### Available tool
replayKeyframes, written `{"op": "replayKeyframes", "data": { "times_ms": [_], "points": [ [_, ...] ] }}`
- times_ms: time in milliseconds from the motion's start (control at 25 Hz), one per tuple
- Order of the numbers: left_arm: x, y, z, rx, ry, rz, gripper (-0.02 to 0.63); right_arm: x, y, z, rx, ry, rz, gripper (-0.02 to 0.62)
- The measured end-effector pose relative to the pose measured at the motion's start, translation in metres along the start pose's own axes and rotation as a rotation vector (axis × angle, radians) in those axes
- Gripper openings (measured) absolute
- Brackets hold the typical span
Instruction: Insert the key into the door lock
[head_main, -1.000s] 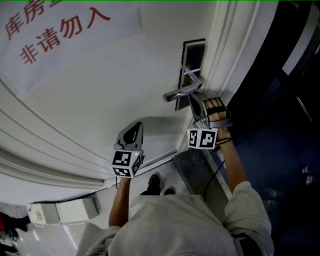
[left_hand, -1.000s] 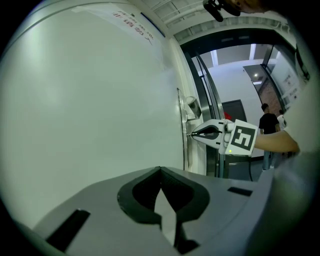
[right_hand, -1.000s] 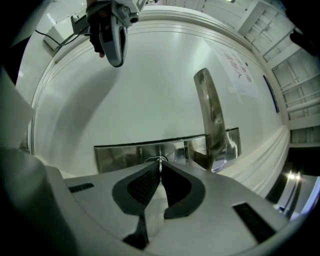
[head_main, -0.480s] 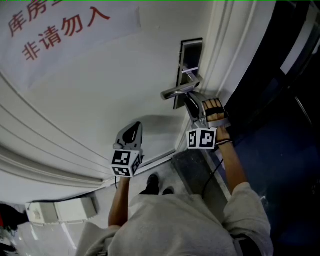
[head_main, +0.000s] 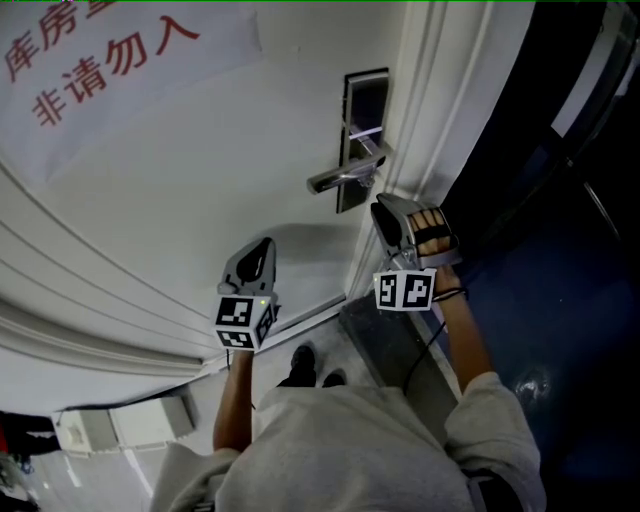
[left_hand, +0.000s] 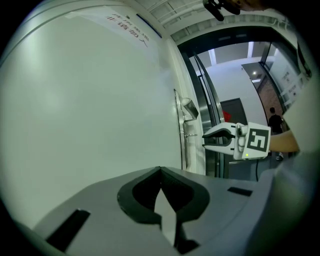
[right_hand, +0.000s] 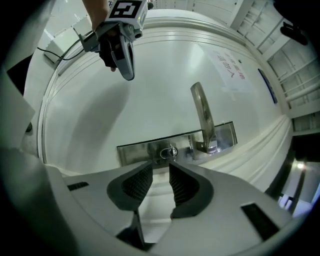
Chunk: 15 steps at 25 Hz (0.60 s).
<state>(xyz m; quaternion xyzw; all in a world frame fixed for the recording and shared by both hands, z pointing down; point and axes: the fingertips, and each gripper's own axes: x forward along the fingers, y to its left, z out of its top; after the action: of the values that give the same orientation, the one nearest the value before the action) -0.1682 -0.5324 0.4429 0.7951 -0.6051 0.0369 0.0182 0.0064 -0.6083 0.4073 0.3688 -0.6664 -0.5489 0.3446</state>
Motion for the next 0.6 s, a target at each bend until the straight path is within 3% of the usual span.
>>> {"op": "replayKeyframes", "data": {
  "times_ms": [360,600],
  "points": [
    [0.004,-0.016,0.001,0.003,-0.007,-0.025,0.017,-0.023,0.017,-0.010,0.090,0.022,0.018,0.029],
    [0.007,-0.023,0.001,0.005,-0.006,-0.041,0.017,-0.032,0.012,-0.011,0.268,0.022,0.022,0.023]
  ]
}}
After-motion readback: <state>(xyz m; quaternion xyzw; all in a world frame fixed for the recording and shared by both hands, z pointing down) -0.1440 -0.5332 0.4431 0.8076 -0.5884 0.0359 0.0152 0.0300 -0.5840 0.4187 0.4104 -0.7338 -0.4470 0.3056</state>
